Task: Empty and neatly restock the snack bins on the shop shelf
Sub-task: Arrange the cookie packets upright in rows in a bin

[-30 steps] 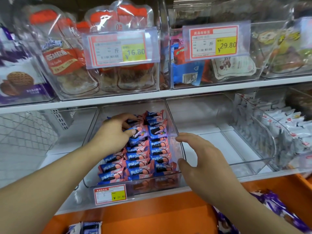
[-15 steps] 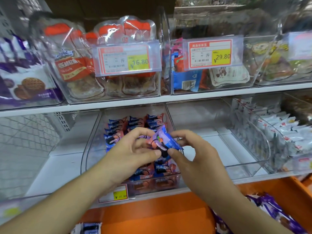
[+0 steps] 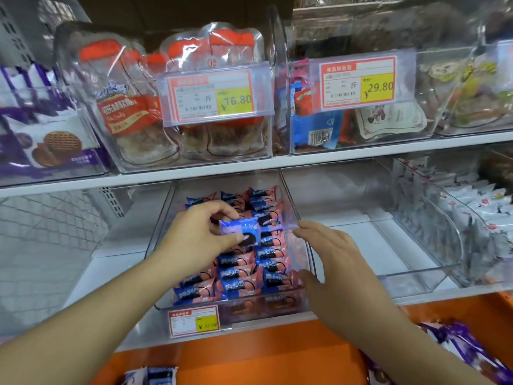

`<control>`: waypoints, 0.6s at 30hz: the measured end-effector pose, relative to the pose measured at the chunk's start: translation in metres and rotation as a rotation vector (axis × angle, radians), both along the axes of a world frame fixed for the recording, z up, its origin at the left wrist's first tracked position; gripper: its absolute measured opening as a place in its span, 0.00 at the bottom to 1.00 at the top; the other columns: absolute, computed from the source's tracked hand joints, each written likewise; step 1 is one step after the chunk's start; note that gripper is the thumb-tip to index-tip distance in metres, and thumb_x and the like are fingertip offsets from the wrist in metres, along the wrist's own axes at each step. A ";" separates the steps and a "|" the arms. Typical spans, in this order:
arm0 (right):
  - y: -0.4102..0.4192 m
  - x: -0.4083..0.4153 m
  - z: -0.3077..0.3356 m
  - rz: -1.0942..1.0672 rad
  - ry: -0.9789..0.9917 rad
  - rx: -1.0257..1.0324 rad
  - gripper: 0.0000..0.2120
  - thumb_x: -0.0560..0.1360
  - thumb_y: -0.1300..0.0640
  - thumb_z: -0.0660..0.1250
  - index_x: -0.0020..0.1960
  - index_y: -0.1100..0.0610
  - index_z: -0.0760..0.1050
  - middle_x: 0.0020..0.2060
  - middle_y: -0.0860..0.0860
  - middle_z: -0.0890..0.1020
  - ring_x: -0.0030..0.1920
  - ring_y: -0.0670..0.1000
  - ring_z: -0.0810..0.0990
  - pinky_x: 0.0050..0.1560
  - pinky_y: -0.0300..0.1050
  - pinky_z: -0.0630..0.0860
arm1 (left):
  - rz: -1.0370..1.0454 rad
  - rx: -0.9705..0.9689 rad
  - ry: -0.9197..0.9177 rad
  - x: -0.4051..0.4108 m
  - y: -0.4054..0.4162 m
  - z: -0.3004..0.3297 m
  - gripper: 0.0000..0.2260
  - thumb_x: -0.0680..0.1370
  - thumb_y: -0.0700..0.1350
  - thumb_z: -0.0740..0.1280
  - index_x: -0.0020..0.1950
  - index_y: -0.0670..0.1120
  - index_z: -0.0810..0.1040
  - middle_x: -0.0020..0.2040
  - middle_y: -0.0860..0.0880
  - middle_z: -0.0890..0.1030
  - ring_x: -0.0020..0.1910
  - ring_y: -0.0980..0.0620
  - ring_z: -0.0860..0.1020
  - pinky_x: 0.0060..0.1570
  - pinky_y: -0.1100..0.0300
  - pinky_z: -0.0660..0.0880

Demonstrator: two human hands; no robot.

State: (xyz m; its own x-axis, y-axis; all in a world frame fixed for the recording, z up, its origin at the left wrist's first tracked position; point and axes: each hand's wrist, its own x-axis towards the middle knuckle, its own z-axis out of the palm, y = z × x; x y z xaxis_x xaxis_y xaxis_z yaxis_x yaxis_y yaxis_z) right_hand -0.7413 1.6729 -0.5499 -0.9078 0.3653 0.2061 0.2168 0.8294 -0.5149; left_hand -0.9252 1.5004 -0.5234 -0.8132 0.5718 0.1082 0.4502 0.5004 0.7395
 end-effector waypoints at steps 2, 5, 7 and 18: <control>0.002 0.000 -0.001 -0.008 0.002 -0.005 0.33 0.80 0.59 0.70 0.79 0.40 0.63 0.75 0.32 0.65 0.75 0.38 0.57 0.64 0.21 0.50 | 0.019 0.066 -0.089 -0.004 0.002 -0.001 0.13 0.73 0.45 0.80 0.53 0.57 0.84 0.49 0.54 0.85 0.36 0.55 0.84 0.41 0.63 0.75; 0.001 0.000 0.000 -0.012 0.025 -0.026 0.32 0.79 0.59 0.70 0.78 0.41 0.65 0.70 0.30 0.66 0.74 0.39 0.58 0.62 0.19 0.49 | 0.017 0.152 -0.229 -0.004 0.002 -0.003 0.13 0.75 0.46 0.79 0.58 0.57 0.86 0.53 0.52 0.87 0.47 0.50 0.86 0.53 0.57 0.80; 0.001 -0.001 0.000 -0.006 0.076 -0.028 0.30 0.78 0.59 0.71 0.76 0.42 0.68 0.62 0.25 0.65 0.70 0.38 0.61 0.61 0.18 0.51 | -0.026 0.226 -0.371 0.003 0.003 -0.002 0.11 0.77 0.42 0.77 0.58 0.52 0.87 0.53 0.49 0.88 0.49 0.50 0.86 0.51 0.58 0.81; -0.011 0.001 0.015 0.026 0.235 -0.219 0.19 0.80 0.50 0.71 0.68 0.35 0.77 0.53 0.32 0.77 0.66 0.40 0.68 0.64 0.39 0.71 | -0.321 0.208 -0.594 0.038 -0.002 0.016 0.20 0.76 0.38 0.76 0.66 0.51 0.78 0.52 0.39 0.87 0.51 0.42 0.86 0.63 0.48 0.79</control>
State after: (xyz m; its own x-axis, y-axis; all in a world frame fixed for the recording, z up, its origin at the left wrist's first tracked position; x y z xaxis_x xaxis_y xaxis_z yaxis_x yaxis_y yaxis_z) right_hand -0.7401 1.6618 -0.5351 -0.8540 0.4017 0.3306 0.0510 0.6970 -0.7153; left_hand -0.8872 1.4984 -0.5074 -0.5633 0.8088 -0.1688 0.0419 0.2320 0.9718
